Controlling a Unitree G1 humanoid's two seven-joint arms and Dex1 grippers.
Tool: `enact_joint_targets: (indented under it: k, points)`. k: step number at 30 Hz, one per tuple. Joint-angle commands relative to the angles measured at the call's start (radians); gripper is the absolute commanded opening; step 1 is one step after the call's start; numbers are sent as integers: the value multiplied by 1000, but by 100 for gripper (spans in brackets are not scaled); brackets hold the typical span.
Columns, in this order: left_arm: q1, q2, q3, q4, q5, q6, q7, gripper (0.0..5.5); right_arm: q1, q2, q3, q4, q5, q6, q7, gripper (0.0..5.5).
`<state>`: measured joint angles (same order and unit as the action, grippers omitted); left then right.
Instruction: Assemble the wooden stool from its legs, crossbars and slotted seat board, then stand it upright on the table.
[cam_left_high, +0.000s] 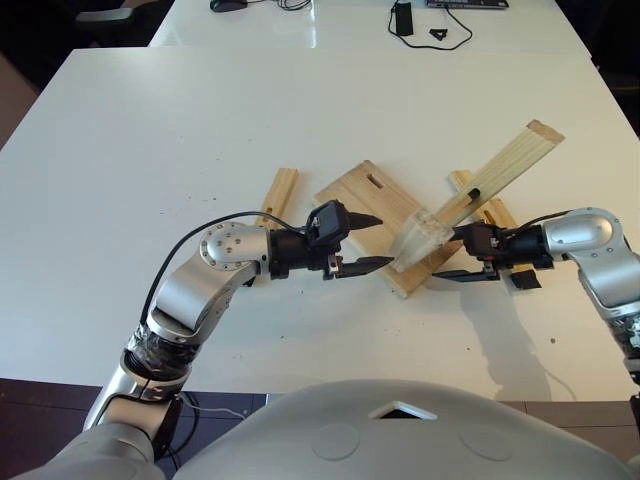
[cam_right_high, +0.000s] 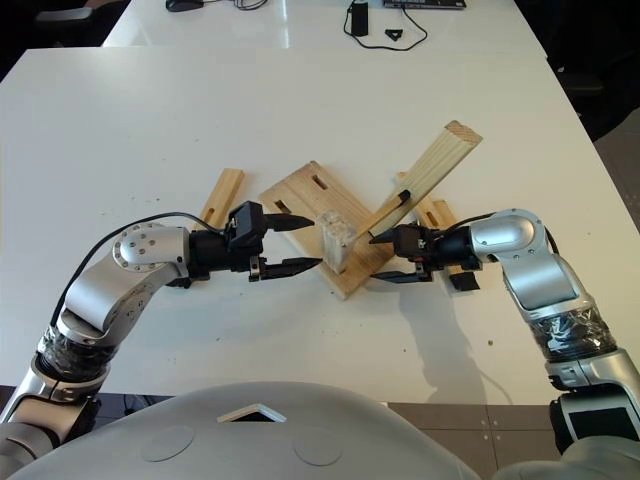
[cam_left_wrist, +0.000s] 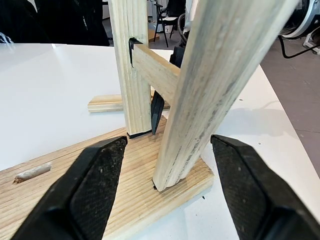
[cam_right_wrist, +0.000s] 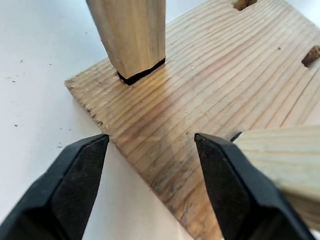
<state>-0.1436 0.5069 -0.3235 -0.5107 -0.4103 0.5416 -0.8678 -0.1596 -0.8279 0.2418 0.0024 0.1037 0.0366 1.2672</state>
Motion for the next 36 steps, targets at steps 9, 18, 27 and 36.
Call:
enact_joint_targets:
  k: [9,18,27,36]
  points:
    - [-133,121,135,203,51,-89,-67,313,5,13,77,67,-109,-78,-35,317]
    - [-378,9,-9,777,376,-454,3,313,-14,17,101,110,-148,-122,-58,317]
    - [-480,9,-167,1148,693,-892,54,313,0,13,101,95,-137,-118,-67,317]
    - [-371,152,-198,977,654,-997,-176,313,20,2,74,85,-127,-103,-99,317]
